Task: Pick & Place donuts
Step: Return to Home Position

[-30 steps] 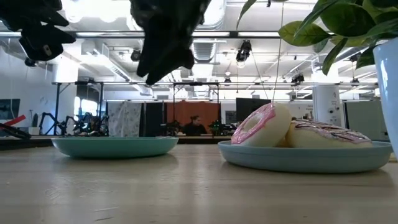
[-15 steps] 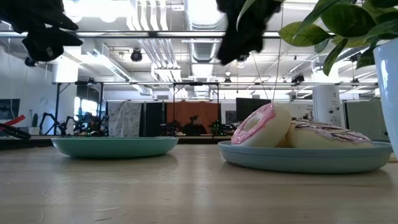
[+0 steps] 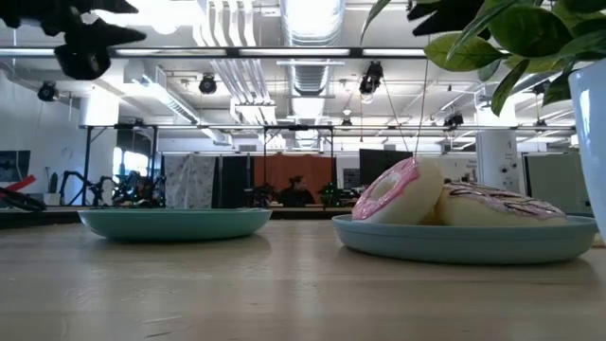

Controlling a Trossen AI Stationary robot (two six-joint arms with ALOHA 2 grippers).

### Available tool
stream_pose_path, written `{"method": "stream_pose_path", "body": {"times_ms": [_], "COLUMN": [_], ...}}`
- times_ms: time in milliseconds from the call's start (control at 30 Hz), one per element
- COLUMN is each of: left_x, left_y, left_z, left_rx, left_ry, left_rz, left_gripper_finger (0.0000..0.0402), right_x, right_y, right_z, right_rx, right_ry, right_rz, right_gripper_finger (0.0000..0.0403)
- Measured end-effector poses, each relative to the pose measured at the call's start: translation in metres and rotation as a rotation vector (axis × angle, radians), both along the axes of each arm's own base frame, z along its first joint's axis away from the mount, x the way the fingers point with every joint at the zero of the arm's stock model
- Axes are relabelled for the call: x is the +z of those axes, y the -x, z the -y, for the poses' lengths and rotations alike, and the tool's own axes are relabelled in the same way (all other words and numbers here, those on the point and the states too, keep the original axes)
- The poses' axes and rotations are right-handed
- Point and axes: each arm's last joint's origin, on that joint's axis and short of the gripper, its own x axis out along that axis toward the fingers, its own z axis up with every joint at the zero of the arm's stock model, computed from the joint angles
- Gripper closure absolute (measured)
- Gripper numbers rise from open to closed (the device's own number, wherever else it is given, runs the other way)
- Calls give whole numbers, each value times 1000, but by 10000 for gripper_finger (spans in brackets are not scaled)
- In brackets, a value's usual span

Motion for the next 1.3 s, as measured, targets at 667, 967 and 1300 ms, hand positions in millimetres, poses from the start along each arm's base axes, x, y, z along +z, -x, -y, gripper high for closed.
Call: {"method": "stream_pose_path", "body": {"times_ms": [667,967,1300], "left_x": [-76,-88,-92], "left_y": [-19,-19,-19], "left_z": [-26,-39,-41], "left_rx": [-228,-123,-90], "left_ry": [9,-22,13], "left_rz": [308,208,172], "left_gripper_finger": [284,284,284], "right_x": [-111,-157,-177], "right_y": [76,89,88], "right_z": [8,8,8], "right_rx": [213,220,231], "right_ry": [-134,-103,-139], "right_rz": [451,451,390], "right_gripper_finger": [264,260,272]}}
